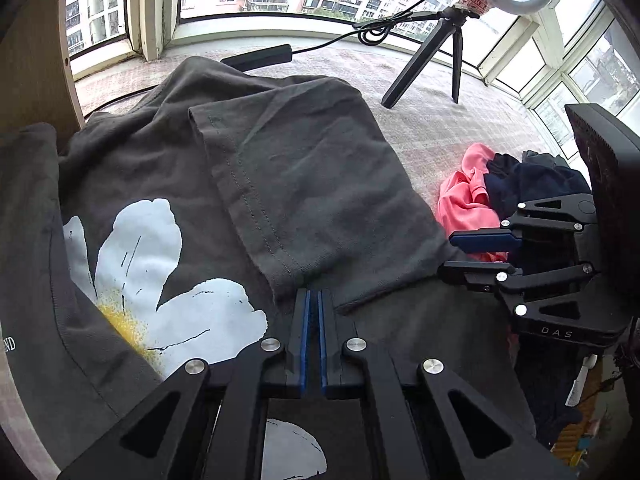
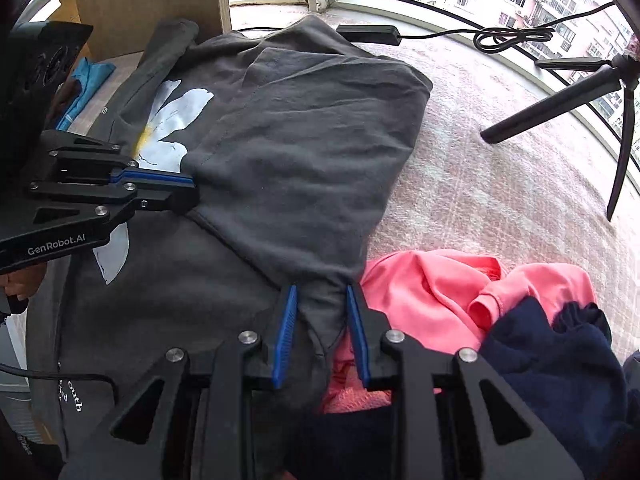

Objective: Fold clothes

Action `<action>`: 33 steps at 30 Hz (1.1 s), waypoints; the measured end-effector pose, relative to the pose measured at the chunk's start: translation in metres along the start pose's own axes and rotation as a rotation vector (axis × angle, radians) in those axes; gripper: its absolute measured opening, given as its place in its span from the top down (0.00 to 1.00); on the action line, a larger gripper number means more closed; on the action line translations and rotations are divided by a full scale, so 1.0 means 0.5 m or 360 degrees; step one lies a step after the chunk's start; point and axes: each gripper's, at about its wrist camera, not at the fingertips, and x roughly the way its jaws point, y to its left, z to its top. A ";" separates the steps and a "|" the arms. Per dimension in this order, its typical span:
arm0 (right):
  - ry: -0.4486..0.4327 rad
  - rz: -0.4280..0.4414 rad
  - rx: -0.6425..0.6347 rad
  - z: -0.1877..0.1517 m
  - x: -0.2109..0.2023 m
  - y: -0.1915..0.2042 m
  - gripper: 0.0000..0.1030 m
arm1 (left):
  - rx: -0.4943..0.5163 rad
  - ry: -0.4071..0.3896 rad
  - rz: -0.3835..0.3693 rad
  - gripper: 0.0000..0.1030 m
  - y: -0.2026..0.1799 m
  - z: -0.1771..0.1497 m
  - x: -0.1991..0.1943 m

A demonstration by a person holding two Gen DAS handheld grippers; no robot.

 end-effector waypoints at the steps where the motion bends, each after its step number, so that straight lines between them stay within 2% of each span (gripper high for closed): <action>1: -0.0005 0.0011 0.0005 0.003 0.002 0.000 0.75 | -0.0015 -0.0024 -0.0019 0.98 -0.001 -0.005 -0.022; 2: -0.0030 0.0026 0.0015 0.002 -0.015 -0.003 0.75 | -0.0021 -0.0064 -0.0041 0.98 -0.005 -0.015 -0.058; 5: -0.0205 0.0090 0.0074 -0.022 -0.168 -0.025 0.75 | -0.0002 -0.0177 -0.0090 0.98 -0.025 -0.066 -0.180; 7: -0.0319 0.0126 0.0108 -0.040 -0.270 -0.042 0.75 | 0.0068 -0.0215 -0.0010 0.98 -0.057 -0.121 -0.264; 11: -0.0467 0.0160 0.0128 -0.106 -0.460 -0.099 0.73 | 0.0098 -0.0254 0.0123 0.98 -0.127 -0.260 -0.395; 13: -0.0511 0.0197 0.0129 -0.144 -0.528 -0.128 0.58 | 0.0077 -0.0267 0.0121 0.95 -0.177 -0.332 -0.426; 14: -0.0515 0.0210 0.0125 -0.166 -0.549 -0.138 0.56 | 0.0061 -0.0277 0.0106 0.89 -0.204 -0.367 -0.433; 16: -0.0511 0.0182 0.0120 -0.201 -0.567 -0.156 0.55 | 0.0063 -0.0246 0.0030 0.85 -0.279 -0.434 -0.401; 20: -0.0408 0.0180 0.0087 -0.247 -0.531 -0.168 0.55 | 0.0070 -0.0171 -0.0154 0.85 -0.436 -0.555 -0.298; 24: -0.0320 0.0264 0.0063 -0.281 -0.472 -0.156 0.55 | 0.0231 -0.0052 -0.0142 0.85 -0.589 -0.627 -0.178; 26: -0.0272 0.0275 0.0027 -0.293 -0.443 -0.139 0.55 | 0.0349 -0.0024 -0.0003 0.80 -0.645 -0.642 -0.138; 32: -0.0221 0.0316 -0.0026 -0.314 -0.391 -0.105 0.55 | 0.0355 0.0037 0.0245 0.73 -0.698 -0.647 -0.058; 33: -0.0220 0.0324 -0.0023 -0.313 -0.385 -0.102 0.55 | 0.0347 0.0054 0.0250 0.72 -0.698 -0.650 -0.047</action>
